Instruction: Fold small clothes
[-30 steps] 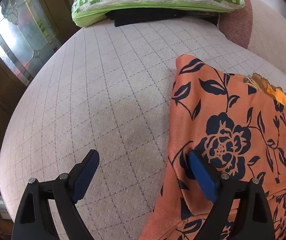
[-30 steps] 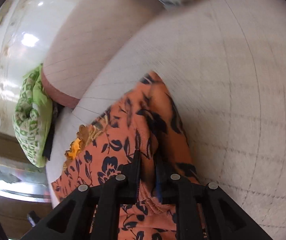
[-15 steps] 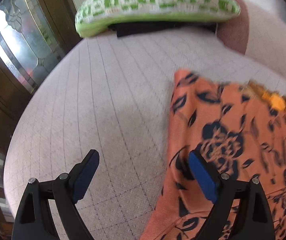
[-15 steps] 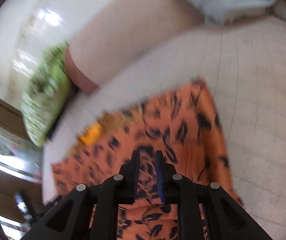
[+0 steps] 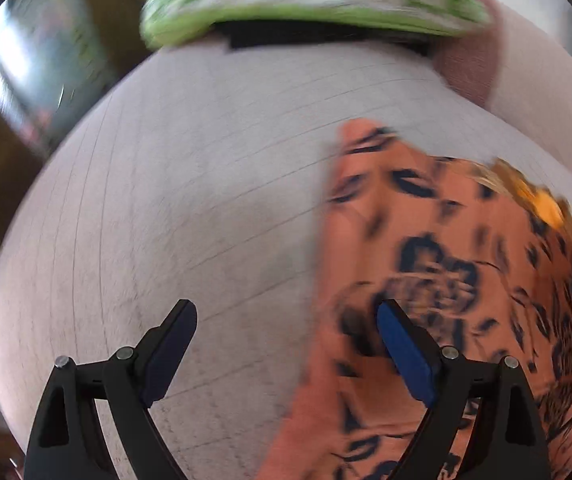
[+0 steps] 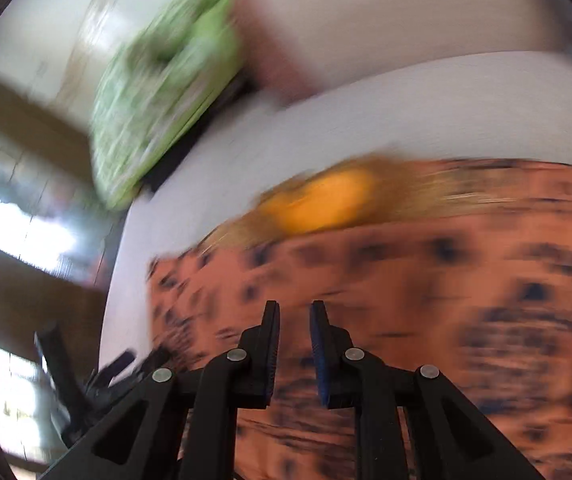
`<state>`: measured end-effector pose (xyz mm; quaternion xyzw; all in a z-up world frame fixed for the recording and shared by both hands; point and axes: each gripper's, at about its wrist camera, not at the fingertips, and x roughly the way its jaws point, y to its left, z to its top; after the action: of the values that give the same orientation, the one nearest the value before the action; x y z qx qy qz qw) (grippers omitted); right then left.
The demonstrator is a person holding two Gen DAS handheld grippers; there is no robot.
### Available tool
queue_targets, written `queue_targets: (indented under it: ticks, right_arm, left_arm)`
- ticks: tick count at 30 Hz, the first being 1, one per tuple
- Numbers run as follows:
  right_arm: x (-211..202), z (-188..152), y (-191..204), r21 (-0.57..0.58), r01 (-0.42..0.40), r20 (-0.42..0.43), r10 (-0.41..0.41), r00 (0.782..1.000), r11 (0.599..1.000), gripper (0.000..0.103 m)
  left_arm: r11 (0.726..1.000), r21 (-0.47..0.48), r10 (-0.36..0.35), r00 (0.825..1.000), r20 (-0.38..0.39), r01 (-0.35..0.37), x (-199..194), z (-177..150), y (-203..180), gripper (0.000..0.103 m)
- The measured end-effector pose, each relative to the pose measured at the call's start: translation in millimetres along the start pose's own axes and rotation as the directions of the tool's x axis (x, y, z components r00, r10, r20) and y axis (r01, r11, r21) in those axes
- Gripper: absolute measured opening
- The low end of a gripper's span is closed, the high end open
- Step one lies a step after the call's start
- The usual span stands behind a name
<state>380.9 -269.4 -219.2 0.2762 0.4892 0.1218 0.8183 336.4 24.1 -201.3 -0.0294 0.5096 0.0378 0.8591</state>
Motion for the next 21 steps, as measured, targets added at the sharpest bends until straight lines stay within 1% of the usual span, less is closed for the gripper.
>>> queue_targets:
  ticks: [2, 3, 4, 5, 6, 8, 9, 10, 12, 13, 14, 16, 17, 19, 21]
  right_arm:
    - [26, 1, 19, -0.028, -0.002, -0.025, 0.001, 1.0, 1.0, 0.018]
    - [39, 1, 26, -0.043, 0.004, -0.033, -0.006, 0.999, 0.999, 0.018]
    - [53, 3, 31, -0.054, 0.035, -0.039, -0.037, 0.999, 0.998, 0.019]
    - [60, 7, 32, -0.061, 0.056, -0.023, -0.058, 0.998, 0.997, 0.017]
    - [61, 11, 33, -0.056, 0.057, 0.013, -0.057, 0.998, 0.997, 0.017]
    - [61, 20, 28, -0.006, 0.045, 0.017, -0.045, 0.999, 0.999, 0.016]
    - [55, 22, 24, 0.03, 0.035, 0.023, -0.035, 0.999, 0.999, 0.016]
    - [46, 23, 18, 0.044, 0.04, 0.054, -0.042, 0.998, 0.998, 0.016]
    - [18, 20, 7, 0.028, 0.079, 0.133, -0.082, 0.988, 0.996, 0.016]
    - [3, 18, -4, 0.03, 0.105, 0.154, -0.109, 0.982, 0.994, 0.016]
    - [-15, 15, -19, 0.053, 0.134, 0.177, -0.141, 0.974, 0.99, 0.016]
    - [-49, 3, -48, 0.101, 0.157, 0.216, -0.175, 0.961, 0.982, 0.016]
    - [-63, -4, -61, 0.113, 0.175, 0.223, -0.196, 0.955, 0.978, 0.016]
    - [-86, -17, -83, 0.127, 0.237, 0.227, -0.261, 0.938, 0.963, 0.016]
    - [-102, -36, -104, 0.12, 0.32, 0.195, -0.339, 0.921, 0.94, 0.016]
  left_arm:
    - [0.999, -0.039, -0.029, 0.999, -0.021, 0.028, 4, 1, 7, 0.092]
    - [0.999, -0.041, -0.029, 0.999, -0.022, 0.028, 4, 0, 6, 0.092]
    - [0.999, -0.031, -0.017, 1.0, -0.019, 0.017, 3, 0, 5, 0.092]
    - [1.0, -0.013, 0.0, 1.0, -0.014, 0.0, 3, 0, 1, 0.092]
    - [1.0, 0.006, 0.012, 1.0, -0.01, -0.012, 4, -1, -4, 0.092]
    - [1.0, 0.015, 0.021, 1.0, -0.008, -0.021, 2, 0, -10, 0.093]
    - [1.0, 0.01, 0.018, 1.0, -0.012, -0.017, 2, 2, -12, 0.093]
    - [1.0, 0.002, 0.012, 1.0, -0.017, -0.012, 0, 2, -12, 0.093]
    - [1.0, -0.013, 0.006, 1.0, -0.025, -0.007, -3, 2, -9, 0.093]
    - [1.0, -0.014, 0.011, 1.0, -0.023, -0.011, -6, 1, -6, 0.093]
    - [1.0, -0.006, 0.024, 1.0, -0.012, -0.024, -8, 1, -6, 0.093]
    - [0.999, 0.019, 0.049, 0.999, 0.011, -0.05, -14, -2, -5, 0.093]
    - [0.998, 0.034, 0.061, 0.998, 0.019, -0.062, -17, -3, -8, 0.093]
    - [0.996, 0.055, 0.069, 0.997, 0.016, -0.07, -19, -6, -13, 0.093]
    - [0.996, 0.055, 0.067, 0.998, 0.002, -0.067, -17, -8, -16, 0.093]
